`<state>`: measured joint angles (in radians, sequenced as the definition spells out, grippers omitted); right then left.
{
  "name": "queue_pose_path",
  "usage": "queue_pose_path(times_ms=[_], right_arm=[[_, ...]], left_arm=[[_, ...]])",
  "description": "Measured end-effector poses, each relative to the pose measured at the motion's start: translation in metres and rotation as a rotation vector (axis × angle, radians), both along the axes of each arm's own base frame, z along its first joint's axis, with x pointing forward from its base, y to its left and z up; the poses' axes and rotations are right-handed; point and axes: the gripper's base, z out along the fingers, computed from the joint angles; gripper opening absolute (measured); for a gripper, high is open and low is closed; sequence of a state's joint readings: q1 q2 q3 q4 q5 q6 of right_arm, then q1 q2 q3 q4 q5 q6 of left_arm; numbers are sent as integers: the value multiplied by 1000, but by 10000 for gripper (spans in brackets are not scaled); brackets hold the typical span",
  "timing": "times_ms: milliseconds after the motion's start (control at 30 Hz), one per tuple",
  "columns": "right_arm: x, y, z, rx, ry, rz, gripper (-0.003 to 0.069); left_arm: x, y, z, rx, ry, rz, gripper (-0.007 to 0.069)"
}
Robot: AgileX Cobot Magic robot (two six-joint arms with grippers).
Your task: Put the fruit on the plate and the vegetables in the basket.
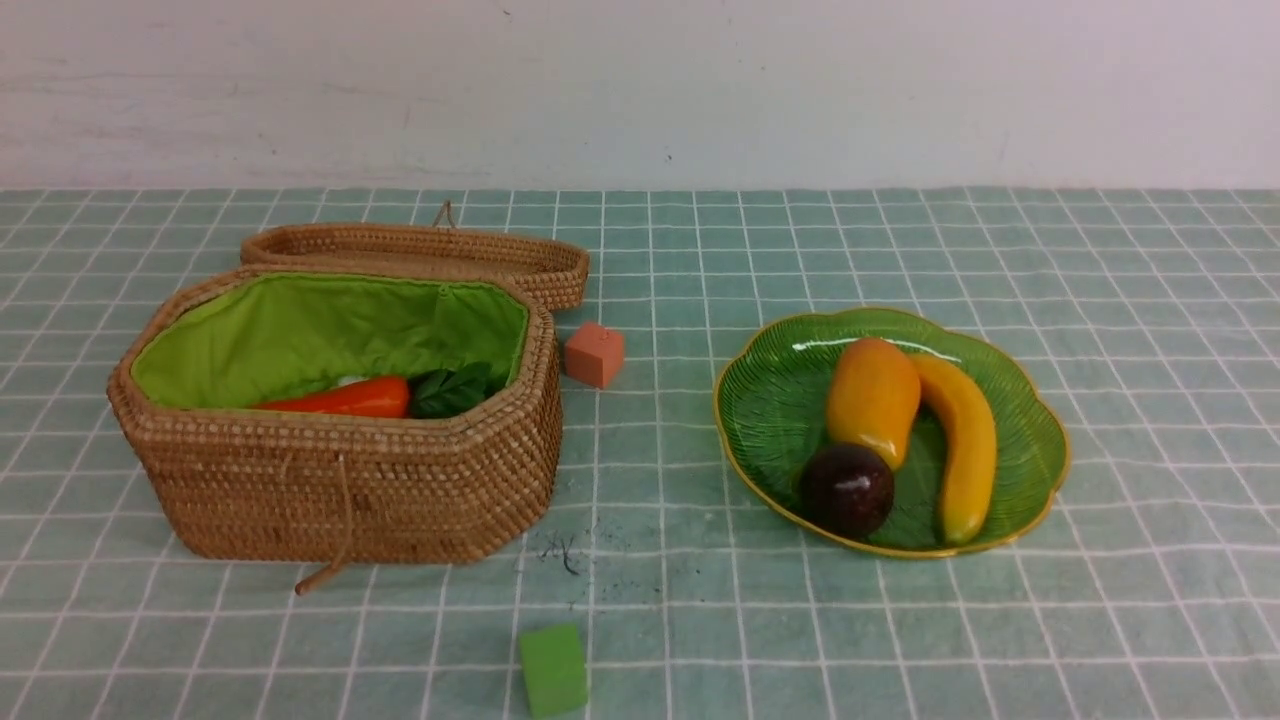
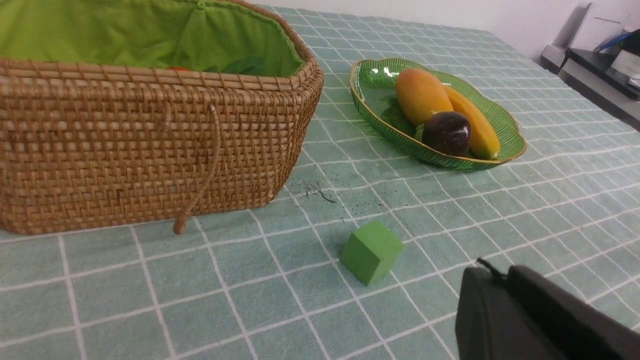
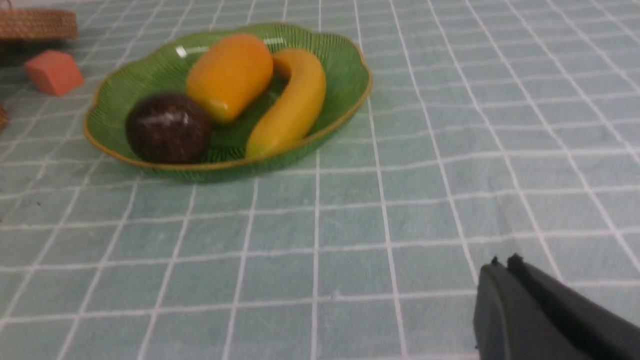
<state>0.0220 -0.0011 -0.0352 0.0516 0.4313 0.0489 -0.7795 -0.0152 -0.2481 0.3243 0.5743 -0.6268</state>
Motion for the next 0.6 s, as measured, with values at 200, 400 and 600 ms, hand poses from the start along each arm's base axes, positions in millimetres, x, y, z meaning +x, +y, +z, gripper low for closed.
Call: queue_pose_path(times_ms=[200,400,600], right_arm=[[1,1,-13,34,9,-2,-18],[1,1,-13,51,10,0,-17],[1,1,-13,53,7,-1,-14]], left_arm=[[0,0,0,2,1,1,44],[0,0,0,3,1,2,50],[0,0,0,3,1,2,50]])
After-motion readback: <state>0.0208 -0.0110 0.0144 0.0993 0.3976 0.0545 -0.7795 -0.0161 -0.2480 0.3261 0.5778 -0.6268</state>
